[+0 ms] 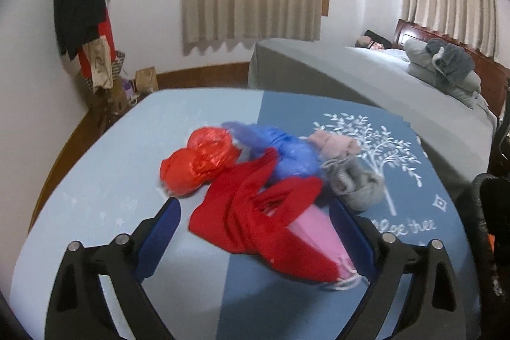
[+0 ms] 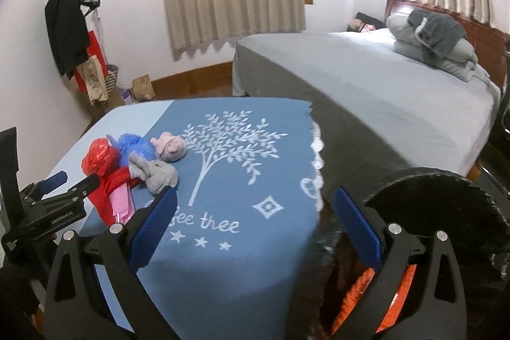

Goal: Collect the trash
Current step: 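Move the left gripper to the red cloth and grasp it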

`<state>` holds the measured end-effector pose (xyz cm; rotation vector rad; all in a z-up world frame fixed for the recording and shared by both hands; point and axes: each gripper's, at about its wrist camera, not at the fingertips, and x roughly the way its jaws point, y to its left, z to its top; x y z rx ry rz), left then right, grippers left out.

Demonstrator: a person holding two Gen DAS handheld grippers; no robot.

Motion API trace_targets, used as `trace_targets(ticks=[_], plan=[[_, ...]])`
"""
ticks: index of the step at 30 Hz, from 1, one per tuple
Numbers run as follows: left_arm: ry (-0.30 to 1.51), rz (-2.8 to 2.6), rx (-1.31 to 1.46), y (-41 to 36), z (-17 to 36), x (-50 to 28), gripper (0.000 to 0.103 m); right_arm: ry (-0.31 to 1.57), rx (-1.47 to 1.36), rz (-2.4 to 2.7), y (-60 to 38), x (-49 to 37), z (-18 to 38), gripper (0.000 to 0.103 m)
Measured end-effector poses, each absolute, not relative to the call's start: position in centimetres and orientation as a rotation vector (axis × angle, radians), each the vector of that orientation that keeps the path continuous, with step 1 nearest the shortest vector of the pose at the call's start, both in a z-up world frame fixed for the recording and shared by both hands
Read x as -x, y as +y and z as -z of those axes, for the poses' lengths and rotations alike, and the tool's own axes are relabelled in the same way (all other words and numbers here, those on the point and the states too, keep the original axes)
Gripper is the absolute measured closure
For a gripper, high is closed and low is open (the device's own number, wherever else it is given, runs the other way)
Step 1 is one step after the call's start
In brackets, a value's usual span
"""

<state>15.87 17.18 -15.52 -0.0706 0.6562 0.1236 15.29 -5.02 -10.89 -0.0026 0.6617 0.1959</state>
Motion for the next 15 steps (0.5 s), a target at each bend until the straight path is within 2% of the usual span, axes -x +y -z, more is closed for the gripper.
trace_targets(ticks=[4,7,10,12,15], plan=[[0.685,-0.118,0.083,17.9,16.4,-16.6,0.016,0.683,0.015,-0.211,-3.7,-16.2,11.9,0.007],[0.713,-0.113,0.103,18.3,16.8,-17.1,0.022,0.695,0.023,-0.221,-3.1,-16.7,12.4,0.007],[0.741,-0.098,0.126,18.8,17.2,-17.5,0.037,0.705,0.031,-0.228,-2.4,-16.9,12.9,0.007],[0.757,-0.082,0.140,19.0,17.4,-17.7,0.054,0.711,0.035,-0.232,-2.0,-17.0,13.2,0.007],[0.769,-0.070,0.147,19.1,17.6,-17.8,0.069,0.721,0.040,-0.238,-1.6,-17.3,13.5,0.007]])
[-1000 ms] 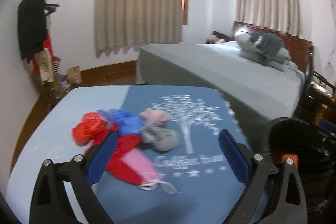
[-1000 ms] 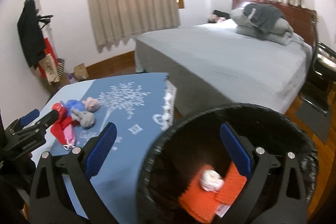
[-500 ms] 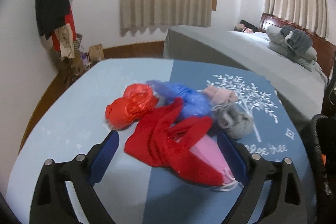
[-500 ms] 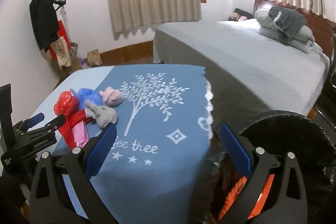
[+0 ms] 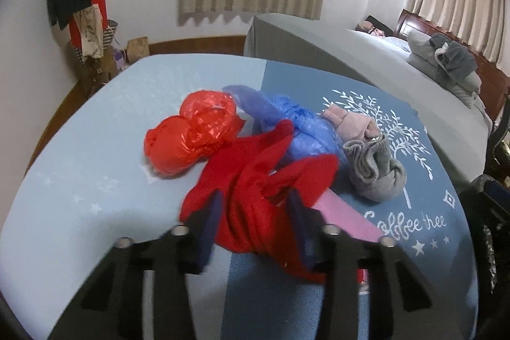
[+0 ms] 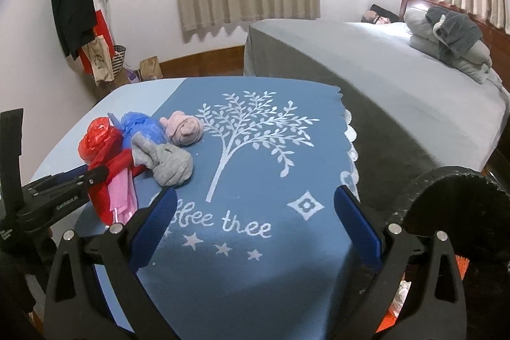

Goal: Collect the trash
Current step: 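Move the left gripper to the red cloth and grasp it, then grasp the grey knit sock with the right gripper while the left holds the red cloth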

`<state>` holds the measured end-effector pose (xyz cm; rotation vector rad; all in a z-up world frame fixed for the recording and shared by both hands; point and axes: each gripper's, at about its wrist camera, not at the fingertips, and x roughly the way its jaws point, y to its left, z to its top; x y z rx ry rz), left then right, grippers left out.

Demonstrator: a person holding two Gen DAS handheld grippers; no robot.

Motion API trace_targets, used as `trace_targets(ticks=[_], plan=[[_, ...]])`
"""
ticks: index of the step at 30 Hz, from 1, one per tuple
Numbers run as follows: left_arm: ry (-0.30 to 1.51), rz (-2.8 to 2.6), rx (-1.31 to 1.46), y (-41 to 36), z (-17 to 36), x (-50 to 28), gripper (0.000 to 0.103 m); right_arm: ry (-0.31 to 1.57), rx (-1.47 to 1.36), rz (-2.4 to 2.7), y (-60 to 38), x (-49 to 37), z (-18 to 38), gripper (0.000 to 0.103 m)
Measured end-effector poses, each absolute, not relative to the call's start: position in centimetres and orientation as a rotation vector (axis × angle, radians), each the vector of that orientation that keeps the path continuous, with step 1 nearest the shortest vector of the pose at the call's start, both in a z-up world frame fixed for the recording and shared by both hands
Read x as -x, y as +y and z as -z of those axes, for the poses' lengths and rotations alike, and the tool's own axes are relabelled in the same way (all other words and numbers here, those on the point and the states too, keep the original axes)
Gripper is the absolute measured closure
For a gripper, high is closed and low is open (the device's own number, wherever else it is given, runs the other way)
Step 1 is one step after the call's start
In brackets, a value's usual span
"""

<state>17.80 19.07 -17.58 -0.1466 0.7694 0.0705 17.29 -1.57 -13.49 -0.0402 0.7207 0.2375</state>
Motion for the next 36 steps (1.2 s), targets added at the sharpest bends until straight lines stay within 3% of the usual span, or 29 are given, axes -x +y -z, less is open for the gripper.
trace_targets(ticks=[3,8,28,30,33,36], plan=[[0.773,-0.057,0.143,18.9,17.6,-17.8,0.087,0.728,0.043,-0.244,-1.1,-17.5,13.7,0.007],[0.757,-0.062,0.150,18.9,17.3,-17.5,0.097,0.735,0.045,-0.260,-0.1,-18.1,14.1,0.007],[0.714,-0.132,0.155,21.7,16.4,-16.5,0.098,0.794,0.055,-0.346,5.9,-22.6,16.1,0.007],[0.716,-0.133,0.163,22.0,16.5,-16.4,0.098,0.804,0.060,-0.361,6.4,-22.9,16.3,0.011],[0.722,-0.131,0.168,22.0,16.7,-16.5,0.098,0.830,0.065,-0.391,7.1,-23.2,16.7,0.027],[0.725,-0.128,0.164,22.0,16.8,-16.4,0.098,0.859,0.063,-0.437,7.6,-23.3,17.0,0.052]])
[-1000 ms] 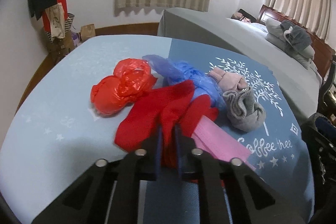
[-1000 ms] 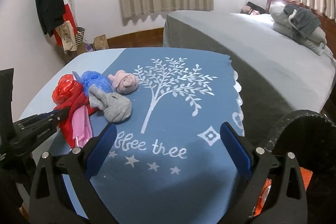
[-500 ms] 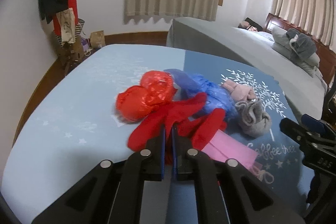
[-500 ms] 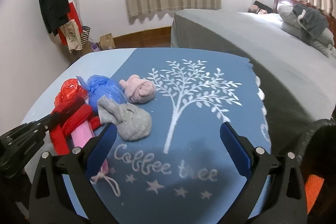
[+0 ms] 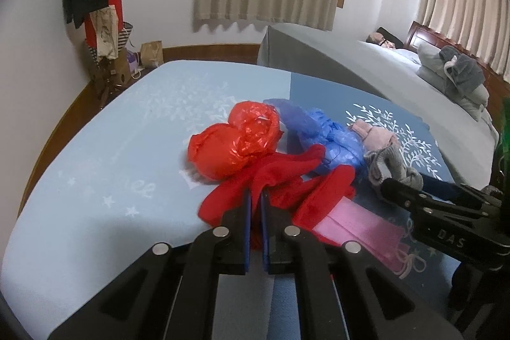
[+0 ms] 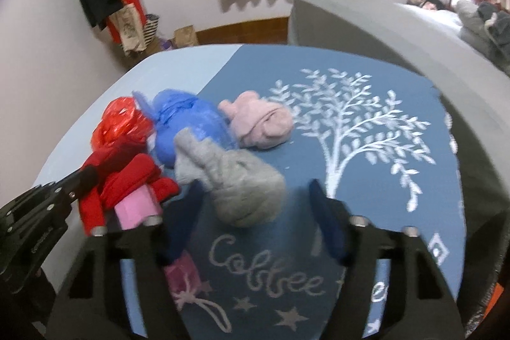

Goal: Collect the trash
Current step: 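Grasp the grey knit sock with the right gripper while the left holds the red cloth, then lift the red cloth with the left gripper while the right lifts the grey sock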

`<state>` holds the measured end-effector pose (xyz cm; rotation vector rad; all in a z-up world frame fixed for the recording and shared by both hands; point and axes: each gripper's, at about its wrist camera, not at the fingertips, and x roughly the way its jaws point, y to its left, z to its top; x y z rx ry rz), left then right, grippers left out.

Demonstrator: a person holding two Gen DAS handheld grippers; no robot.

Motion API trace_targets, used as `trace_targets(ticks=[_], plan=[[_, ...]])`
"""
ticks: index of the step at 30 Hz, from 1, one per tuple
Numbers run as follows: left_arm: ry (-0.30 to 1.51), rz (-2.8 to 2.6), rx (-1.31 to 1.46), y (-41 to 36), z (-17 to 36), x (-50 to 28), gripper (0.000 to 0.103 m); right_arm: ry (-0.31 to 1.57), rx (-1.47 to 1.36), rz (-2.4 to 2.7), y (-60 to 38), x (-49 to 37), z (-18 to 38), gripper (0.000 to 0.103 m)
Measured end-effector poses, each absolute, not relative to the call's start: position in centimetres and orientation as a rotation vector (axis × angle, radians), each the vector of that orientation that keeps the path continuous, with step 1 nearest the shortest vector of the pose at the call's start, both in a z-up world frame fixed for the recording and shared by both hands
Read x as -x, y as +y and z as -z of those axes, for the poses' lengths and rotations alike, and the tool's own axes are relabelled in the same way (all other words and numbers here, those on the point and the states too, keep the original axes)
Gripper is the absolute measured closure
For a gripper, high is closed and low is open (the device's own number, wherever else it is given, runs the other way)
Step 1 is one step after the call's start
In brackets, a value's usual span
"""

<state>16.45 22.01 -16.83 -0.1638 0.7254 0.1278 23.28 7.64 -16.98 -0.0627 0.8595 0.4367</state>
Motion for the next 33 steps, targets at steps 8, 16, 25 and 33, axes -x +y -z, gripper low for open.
trace_targets(ticks=[8,16,25,33], plan=[[0.733,-0.093,0.155,21.6,16.5,-16.2,0.077,0.844,0.021,-0.457,6.4,-21.8,16.1,0.065],[0.729,-0.064,0.124,20.0,16.4,-15.3,0.043,0.837,0.004,-0.393,3.0,-19.7,16.0,0.065],[0.791,-0.097,0.185,20.9,17.5,-16.4,0.071,0.842,0.038,-0.390,2.2,-18.0,16.2,0.065],[0.752,-0.091,0.175,20.7,16.7,-15.9,0.095,0.830,0.028,-0.386,1.8,-17.5,15.5,0.064]])
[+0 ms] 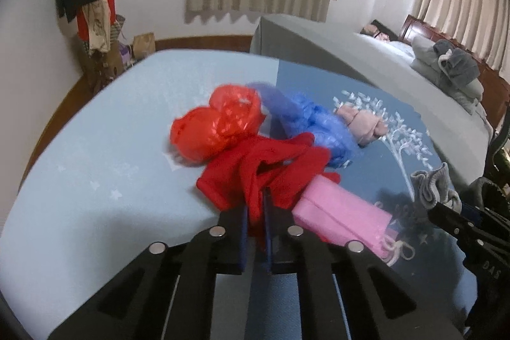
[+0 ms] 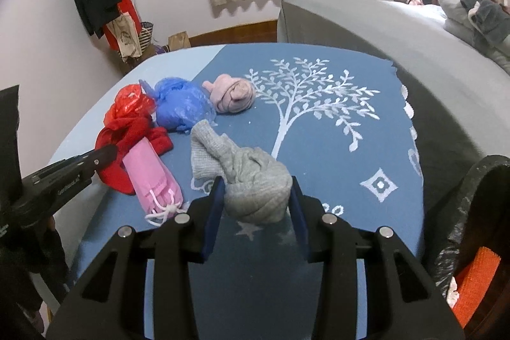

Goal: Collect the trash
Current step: 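Lift the red cloth with the left gripper while the right lifts the grey sock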

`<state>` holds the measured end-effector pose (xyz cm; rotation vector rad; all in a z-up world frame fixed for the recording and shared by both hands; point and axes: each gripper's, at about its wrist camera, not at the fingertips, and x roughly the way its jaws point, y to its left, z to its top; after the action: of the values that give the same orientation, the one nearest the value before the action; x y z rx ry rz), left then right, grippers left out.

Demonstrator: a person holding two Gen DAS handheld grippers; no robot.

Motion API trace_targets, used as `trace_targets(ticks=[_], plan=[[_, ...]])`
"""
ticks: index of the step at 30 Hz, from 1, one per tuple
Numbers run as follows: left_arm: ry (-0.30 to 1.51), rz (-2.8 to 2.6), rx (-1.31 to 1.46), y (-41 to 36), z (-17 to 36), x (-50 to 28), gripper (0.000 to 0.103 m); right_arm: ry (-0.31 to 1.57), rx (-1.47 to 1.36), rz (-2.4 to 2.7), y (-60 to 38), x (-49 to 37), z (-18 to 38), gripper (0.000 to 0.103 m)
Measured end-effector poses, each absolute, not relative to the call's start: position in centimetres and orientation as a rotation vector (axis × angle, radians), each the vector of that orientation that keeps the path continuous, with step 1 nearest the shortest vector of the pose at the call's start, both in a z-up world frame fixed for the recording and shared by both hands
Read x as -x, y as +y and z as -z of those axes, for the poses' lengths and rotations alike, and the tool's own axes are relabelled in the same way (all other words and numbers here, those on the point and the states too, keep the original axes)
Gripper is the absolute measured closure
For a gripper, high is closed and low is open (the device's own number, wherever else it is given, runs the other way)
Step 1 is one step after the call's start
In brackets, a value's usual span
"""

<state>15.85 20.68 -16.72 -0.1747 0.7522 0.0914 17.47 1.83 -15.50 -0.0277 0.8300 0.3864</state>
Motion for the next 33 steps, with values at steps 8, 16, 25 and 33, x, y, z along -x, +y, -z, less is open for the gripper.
trace_targets(ticks=[8,16,25,33], plan=[[0.653,-0.073,0.166,19.6,12.8,-15.0,0.096,0.787,0.001,-0.379,0.6,-16.9,13.0,0.064],[0.589,-0.025,0.161,17.5,10.0,-14.3,0.096,0.734,-0.029,-0.365,-1.3,-16.0,10.6,0.064],[0.527,0.059,0.170,14.5,7.2,-13.6,0.096,0.685,-0.049,-0.346,-3.7,-14.7,8.2,0.064],[0.503,0.130,0.158,11.8,5.8,-13.2,0.096,0.640,-0.054,-0.311,-6.3,-13.3,5.9,0.064]])
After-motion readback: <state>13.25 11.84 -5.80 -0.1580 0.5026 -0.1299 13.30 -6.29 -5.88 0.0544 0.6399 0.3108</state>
